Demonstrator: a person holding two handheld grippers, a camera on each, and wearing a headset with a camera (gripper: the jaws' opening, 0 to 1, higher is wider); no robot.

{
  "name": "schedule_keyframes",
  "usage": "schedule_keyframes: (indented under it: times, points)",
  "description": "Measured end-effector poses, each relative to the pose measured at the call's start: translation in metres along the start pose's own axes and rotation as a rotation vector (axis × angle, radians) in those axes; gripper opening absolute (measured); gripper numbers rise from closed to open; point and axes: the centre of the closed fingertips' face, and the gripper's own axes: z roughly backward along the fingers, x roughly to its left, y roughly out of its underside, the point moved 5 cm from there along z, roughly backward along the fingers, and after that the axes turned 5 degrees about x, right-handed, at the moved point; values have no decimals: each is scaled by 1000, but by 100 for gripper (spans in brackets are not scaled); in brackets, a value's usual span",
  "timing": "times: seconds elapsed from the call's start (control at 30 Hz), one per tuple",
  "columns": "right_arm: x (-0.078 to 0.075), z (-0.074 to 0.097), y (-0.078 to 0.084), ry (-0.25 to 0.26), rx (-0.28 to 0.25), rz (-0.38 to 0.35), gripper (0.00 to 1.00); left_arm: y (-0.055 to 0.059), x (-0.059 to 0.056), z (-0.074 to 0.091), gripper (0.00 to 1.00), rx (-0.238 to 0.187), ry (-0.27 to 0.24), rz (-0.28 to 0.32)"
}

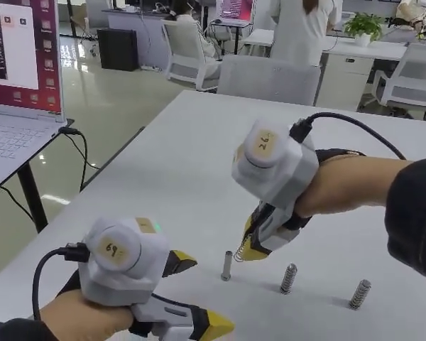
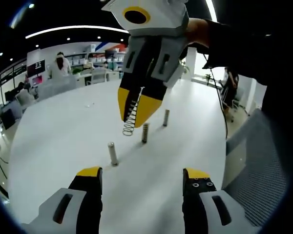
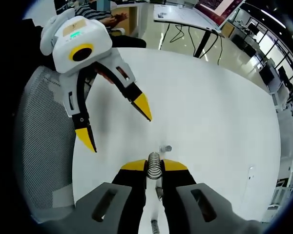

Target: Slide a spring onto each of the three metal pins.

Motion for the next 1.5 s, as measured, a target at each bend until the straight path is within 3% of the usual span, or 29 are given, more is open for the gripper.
schedule_keyframes:
  times: [0.33,0.43,1.5]
  points:
    - [-19,-4,-8,8,23,6,8,-6,-5,0,63,-37,30,-25]
    - [-23,-11,-8,-8,51,10,8,-8,-6,1,63,-46,34,-40]
    - [-26,-59,-12,-77,183,38,8,-9,-3,5,61,-70,39,-38]
